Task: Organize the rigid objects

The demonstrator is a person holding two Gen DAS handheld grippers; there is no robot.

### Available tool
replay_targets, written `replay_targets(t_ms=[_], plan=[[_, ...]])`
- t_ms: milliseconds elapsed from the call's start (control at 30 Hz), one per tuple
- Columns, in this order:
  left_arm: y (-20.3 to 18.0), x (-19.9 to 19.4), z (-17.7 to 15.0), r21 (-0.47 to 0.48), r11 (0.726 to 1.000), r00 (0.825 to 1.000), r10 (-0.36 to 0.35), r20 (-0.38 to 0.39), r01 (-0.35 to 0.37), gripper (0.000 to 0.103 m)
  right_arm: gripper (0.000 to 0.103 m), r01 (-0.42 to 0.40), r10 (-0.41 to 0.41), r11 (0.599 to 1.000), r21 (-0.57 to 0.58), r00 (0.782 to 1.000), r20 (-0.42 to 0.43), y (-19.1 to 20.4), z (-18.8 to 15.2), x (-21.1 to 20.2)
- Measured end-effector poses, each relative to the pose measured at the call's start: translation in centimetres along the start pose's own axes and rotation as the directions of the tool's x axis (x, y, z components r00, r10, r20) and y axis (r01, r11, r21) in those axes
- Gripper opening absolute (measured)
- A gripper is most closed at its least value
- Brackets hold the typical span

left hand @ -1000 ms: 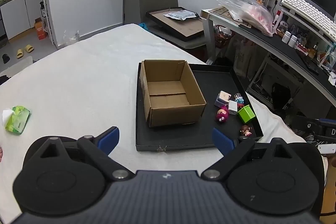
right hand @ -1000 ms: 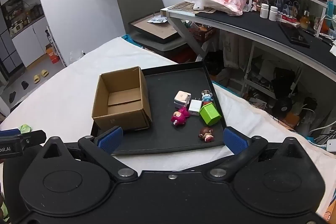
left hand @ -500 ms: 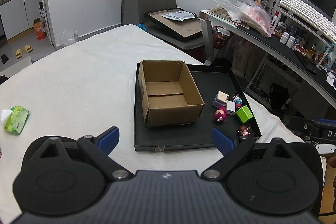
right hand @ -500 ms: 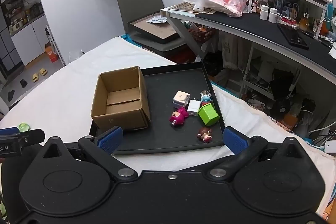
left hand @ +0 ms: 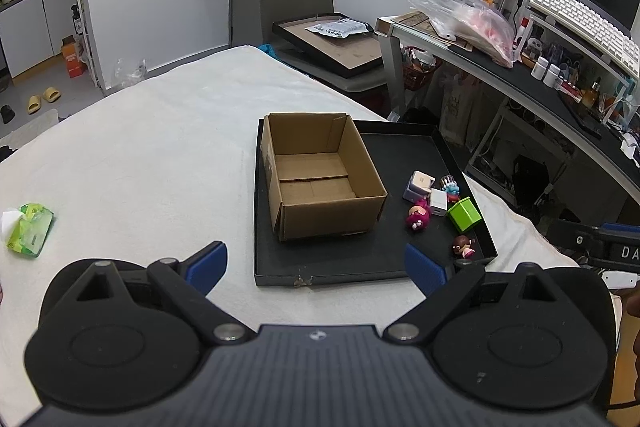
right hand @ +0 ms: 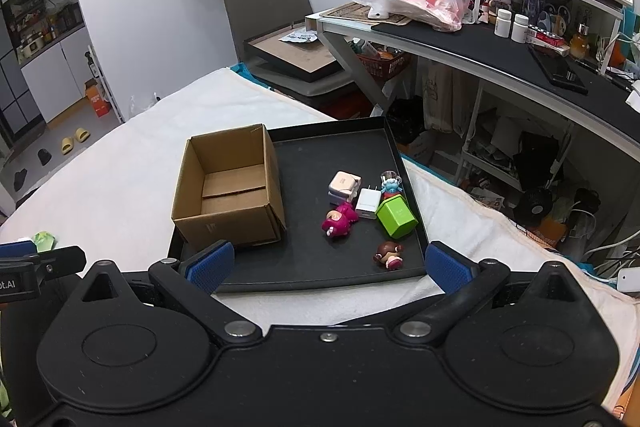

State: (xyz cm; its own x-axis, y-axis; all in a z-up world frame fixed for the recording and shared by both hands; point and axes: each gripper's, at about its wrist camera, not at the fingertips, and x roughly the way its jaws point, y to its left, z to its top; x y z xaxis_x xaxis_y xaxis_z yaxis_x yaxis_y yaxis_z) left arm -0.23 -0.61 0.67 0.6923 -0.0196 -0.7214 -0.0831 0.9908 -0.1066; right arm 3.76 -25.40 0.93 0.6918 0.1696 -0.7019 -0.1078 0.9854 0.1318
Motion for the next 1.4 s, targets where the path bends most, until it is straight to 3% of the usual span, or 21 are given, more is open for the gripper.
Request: replay_targets(t_ms=[1400], plan=[[0.05, 0.61, -0.27, 0.005, 1.000, 1.000, -0.003, -0.006, 0.003, 0.095, 0.103, 0.015, -0.015, 1.000, -0.014, 1.000, 0.002, 0.09, -0.40, 0.36]])
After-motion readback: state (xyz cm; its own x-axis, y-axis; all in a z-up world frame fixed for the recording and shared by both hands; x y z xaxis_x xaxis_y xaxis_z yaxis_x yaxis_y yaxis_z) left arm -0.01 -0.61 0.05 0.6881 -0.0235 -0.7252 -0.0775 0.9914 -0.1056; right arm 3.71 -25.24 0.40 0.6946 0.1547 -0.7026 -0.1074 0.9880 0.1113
